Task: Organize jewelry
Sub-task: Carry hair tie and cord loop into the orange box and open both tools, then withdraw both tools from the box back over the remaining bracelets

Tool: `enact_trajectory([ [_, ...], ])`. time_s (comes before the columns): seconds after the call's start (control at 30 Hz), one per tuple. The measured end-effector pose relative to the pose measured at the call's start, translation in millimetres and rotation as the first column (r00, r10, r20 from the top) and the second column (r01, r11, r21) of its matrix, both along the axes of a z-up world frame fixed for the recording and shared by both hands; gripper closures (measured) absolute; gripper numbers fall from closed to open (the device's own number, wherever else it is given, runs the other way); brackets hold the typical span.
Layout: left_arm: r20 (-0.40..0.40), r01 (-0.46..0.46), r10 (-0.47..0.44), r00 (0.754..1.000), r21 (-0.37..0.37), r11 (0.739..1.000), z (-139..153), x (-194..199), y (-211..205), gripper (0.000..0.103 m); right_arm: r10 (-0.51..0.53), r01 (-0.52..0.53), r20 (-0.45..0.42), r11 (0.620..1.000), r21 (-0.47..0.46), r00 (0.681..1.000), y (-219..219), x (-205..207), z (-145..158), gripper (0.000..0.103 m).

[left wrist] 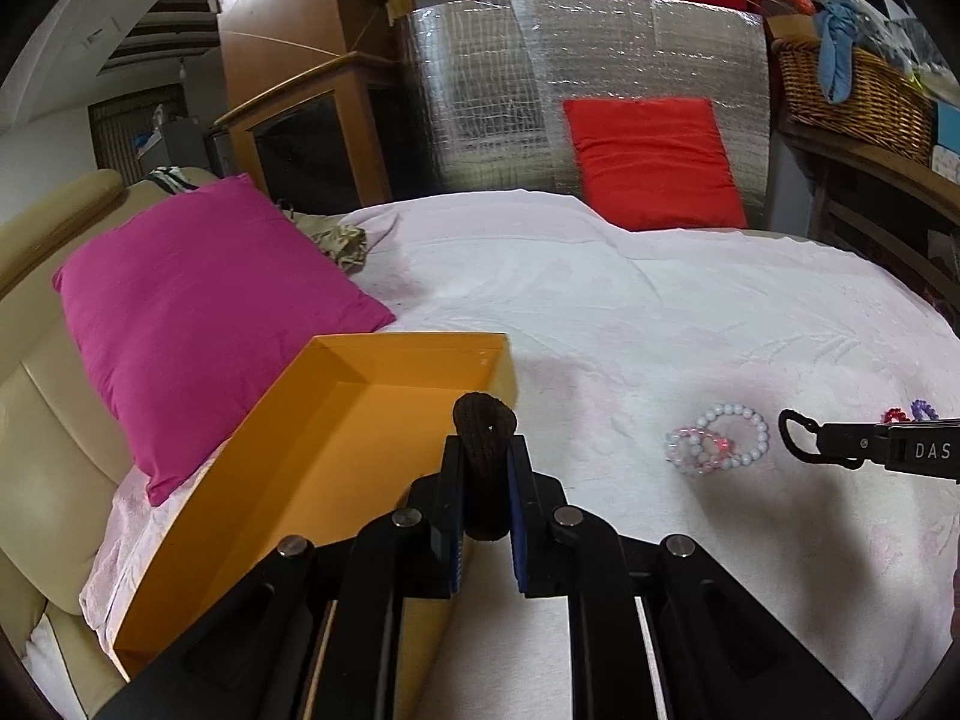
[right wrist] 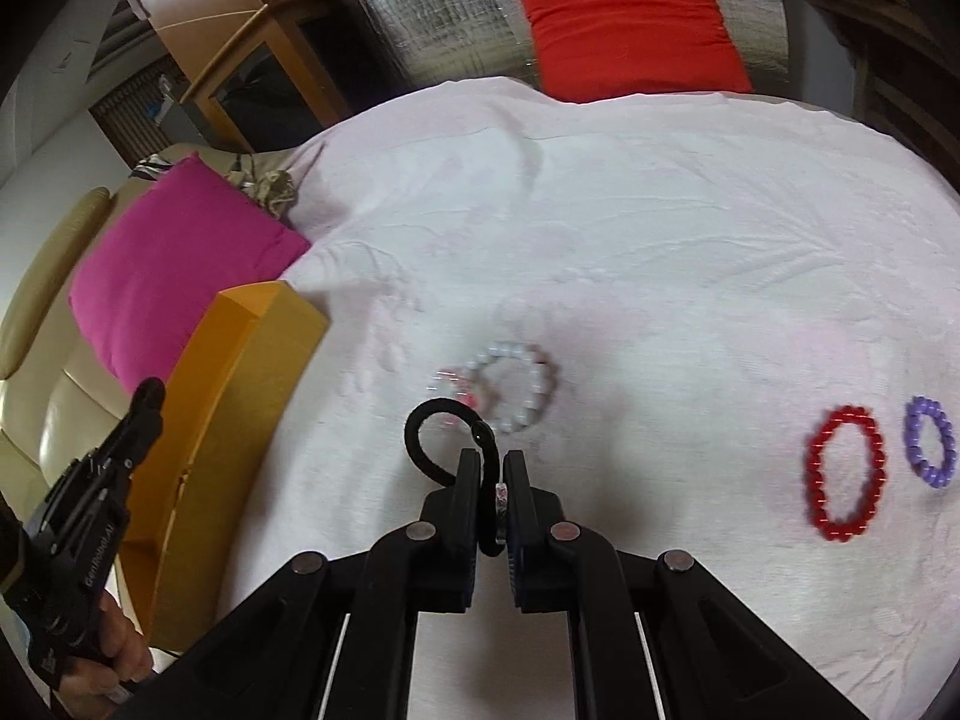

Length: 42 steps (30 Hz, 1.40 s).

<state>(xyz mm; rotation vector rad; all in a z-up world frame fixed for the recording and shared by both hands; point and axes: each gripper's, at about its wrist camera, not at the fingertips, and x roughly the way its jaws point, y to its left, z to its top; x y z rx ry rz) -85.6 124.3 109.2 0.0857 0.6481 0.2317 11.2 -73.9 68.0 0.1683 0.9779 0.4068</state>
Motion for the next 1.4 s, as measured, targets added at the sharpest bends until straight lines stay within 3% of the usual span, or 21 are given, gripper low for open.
enact_trajectory([
  [0.27,0.03,-0.067,0.068,0.997,-0.028,0.997,6,-15,37,0.09,0.06,-0.063,0.034,0.995,0.08,0.998,52,0,13,0.094],
  [0.5,0.016,-0.231,0.233,0.972,-0.069,0.971,1,-29,107,0.09,0.139,-0.153,0.101,0.978,0.143,0.985,120,1,31,0.094],
  [0.7,-0.054,-0.338,0.335,0.941,-0.063,0.939,-21,-16,154,0.09,0.188,-0.205,0.113,0.964,0.167,0.976,182,6,29,0.094],
  [0.9,-0.148,-0.359,0.344,0.927,-0.084,0.93,-41,-2,171,0.089,0.188,-0.203,0.114,0.969,0.141,0.975,212,24,16,0.093],
  [1.0,-0.142,-0.361,0.346,0.927,-0.099,0.927,-41,3,170,0.085,0.183,-0.196,0.096,0.967,0.162,0.978,219,35,5,0.091],
  [1.07,-0.147,-0.351,0.336,0.93,-0.095,0.931,-41,6,166,0.072,0.163,-0.175,0.081,0.97,0.169,0.983,220,40,-1,0.091],
  [1.1,-0.15,-0.351,0.336,0.93,-0.086,0.932,-41,6,165,0.057,0.16,-0.171,0.074,0.969,0.177,0.984,219,42,-3,0.09],
  [1.13,-0.155,-0.351,0.336,0.929,-0.081,0.933,-42,7,164,0.048,0.16,-0.17,0.071,0.967,0.19,0.985,217,44,-4,0.08],
  [1.17,-0.156,-0.349,0.333,0.93,-0.084,0.933,-42,8,165,0.047,0.151,-0.161,0.064,0.966,0.201,0.986,215,45,-5,0.064],
  [1.23,-0.157,-0.348,0.331,0.93,-0.093,0.933,-42,7,164,0.045,0.125,-0.138,0.069,0.961,0.241,0.99,206,46,-3,0.045],
  [1.3,-0.156,-0.353,0.337,0.929,-0.096,0.931,-40,6,162,0.038,0.101,-0.123,0.093,0.955,0.269,0.991,195,43,1,0.045],
  [1.4,-0.134,-0.345,0.332,0.934,-0.093,0.934,-36,2,158,0.036,0.088,-0.113,0.102,0.953,0.28,0.991,182,39,8,0.045],
])
